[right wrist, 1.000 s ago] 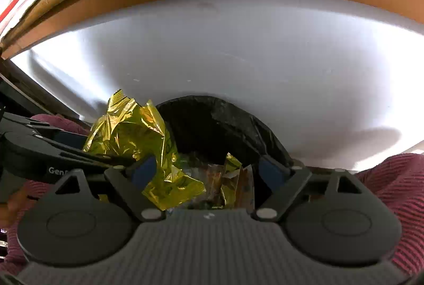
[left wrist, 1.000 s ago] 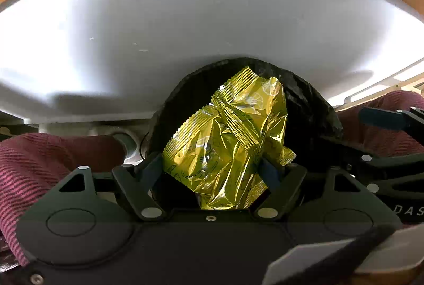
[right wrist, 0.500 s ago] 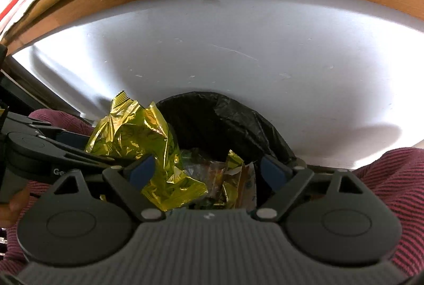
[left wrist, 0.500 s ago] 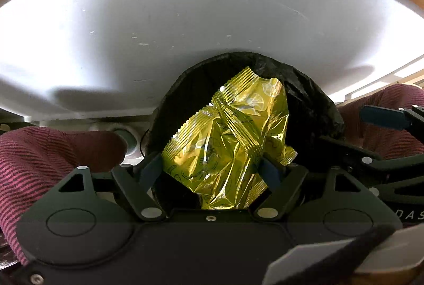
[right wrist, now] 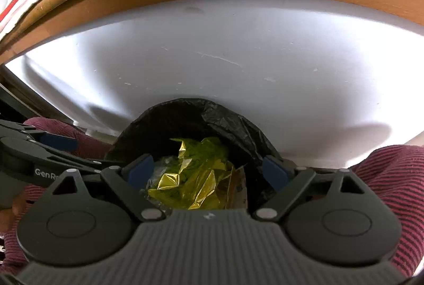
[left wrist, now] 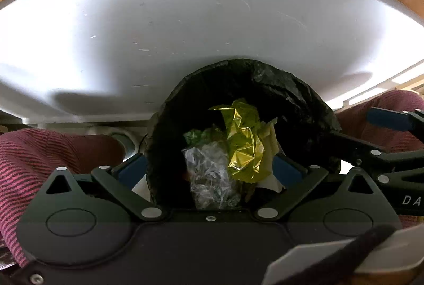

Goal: Collect trash

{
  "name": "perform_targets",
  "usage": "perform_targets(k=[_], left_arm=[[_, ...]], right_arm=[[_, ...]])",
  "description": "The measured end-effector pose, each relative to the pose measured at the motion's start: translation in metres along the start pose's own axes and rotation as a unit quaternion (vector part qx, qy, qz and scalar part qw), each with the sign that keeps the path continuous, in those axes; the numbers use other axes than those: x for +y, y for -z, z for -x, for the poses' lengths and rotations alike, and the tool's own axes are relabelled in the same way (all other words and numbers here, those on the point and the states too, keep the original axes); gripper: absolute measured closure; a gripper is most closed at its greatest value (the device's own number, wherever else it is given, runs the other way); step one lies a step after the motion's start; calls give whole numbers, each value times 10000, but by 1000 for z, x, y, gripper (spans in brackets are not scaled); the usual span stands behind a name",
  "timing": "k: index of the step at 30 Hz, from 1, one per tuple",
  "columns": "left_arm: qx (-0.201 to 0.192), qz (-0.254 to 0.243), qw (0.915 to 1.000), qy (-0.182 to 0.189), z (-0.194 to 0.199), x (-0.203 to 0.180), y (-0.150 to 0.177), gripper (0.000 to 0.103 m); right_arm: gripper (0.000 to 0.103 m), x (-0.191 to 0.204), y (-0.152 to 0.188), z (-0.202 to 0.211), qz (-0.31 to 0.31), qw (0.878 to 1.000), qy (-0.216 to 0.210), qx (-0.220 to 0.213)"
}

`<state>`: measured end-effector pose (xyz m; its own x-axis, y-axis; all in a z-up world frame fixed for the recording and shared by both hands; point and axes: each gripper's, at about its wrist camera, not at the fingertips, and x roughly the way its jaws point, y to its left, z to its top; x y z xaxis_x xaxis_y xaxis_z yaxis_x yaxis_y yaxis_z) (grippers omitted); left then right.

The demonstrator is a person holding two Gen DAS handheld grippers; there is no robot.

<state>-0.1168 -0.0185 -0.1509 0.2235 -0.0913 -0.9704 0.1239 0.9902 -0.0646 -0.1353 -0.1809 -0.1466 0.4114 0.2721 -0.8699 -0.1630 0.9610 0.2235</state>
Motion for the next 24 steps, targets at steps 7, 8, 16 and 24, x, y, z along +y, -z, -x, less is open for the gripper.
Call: perform_targets(k=[7, 8, 16, 24], left_arm=[[37, -79, 9999, -113, -3, -4, 1, 3], [38, -78, 9999, -119, -3, -5, 1, 3], [54, -51, 9999, -145, -5, -2, 2, 4], [102, -20, 9998, -175, -6, 1, 4, 4]], right_arm=[[9, -1, 1, -1, -11, 10000, -22, 25], [9, -1, 0, -1, -9, 10000, -26, 29], [9, 2, 2, -4, -1, 10000, -26, 44], [9, 2, 2, -4, -3, 10000, -26, 43]])
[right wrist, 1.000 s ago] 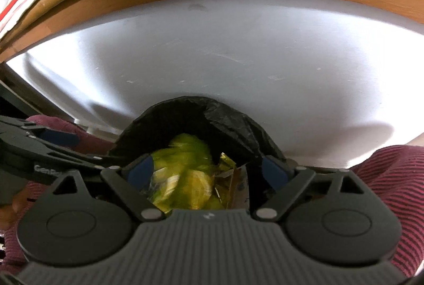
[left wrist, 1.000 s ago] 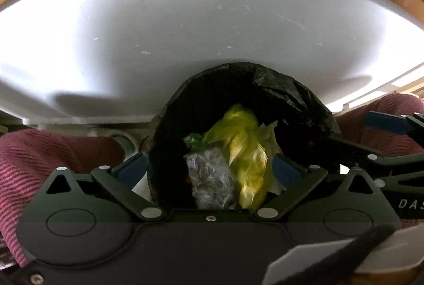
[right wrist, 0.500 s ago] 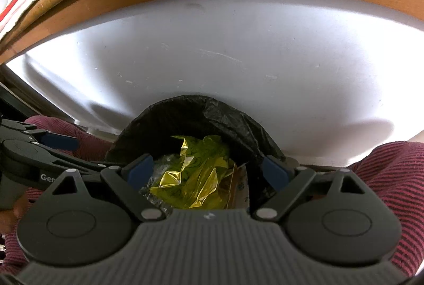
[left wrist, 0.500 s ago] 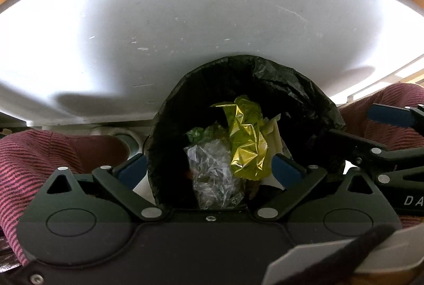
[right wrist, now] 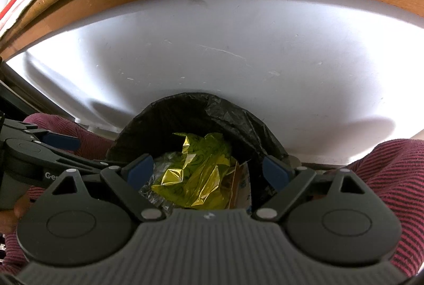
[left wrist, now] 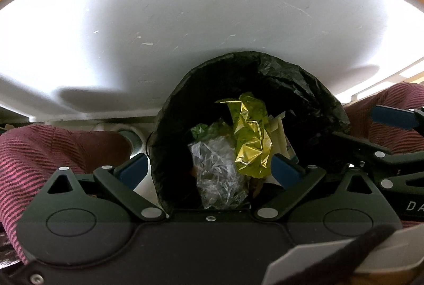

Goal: Collect trash

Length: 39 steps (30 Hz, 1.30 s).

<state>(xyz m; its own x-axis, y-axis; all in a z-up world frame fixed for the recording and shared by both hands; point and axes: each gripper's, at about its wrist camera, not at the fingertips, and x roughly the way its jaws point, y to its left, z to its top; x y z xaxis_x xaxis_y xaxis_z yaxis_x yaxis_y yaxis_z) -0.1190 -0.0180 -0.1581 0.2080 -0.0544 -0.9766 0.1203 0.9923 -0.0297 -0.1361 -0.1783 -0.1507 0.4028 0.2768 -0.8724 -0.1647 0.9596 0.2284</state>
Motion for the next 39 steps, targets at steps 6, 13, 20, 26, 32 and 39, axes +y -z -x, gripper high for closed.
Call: perform_targets(k=[6, 13, 20, 26, 32, 39], left_arm=[[32, 34, 10000, 40, -1, 1, 1, 4], [47, 48, 10000, 51, 0, 0, 0, 4], [52, 51, 10000, 53, 0, 0, 1, 4], [51, 49, 10000, 56, 0, 0, 0, 4], [50, 48, 10000, 56, 0, 0, 0, 4], [52, 49, 10000, 59, 0, 1, 1, 4]], right_arm=[[8, 1, 0, 0, -7, 10000, 1, 5], [8, 2, 1, 0, -10, 10000, -2, 5], [8, 1, 1, 0, -9, 10000, -2, 5], [8, 2, 1, 0, -11, 10000, -1, 6], [8, 2, 1, 0, -2, 10000, -1, 7], [8, 2, 1, -1, -2, 10000, 2, 5]])
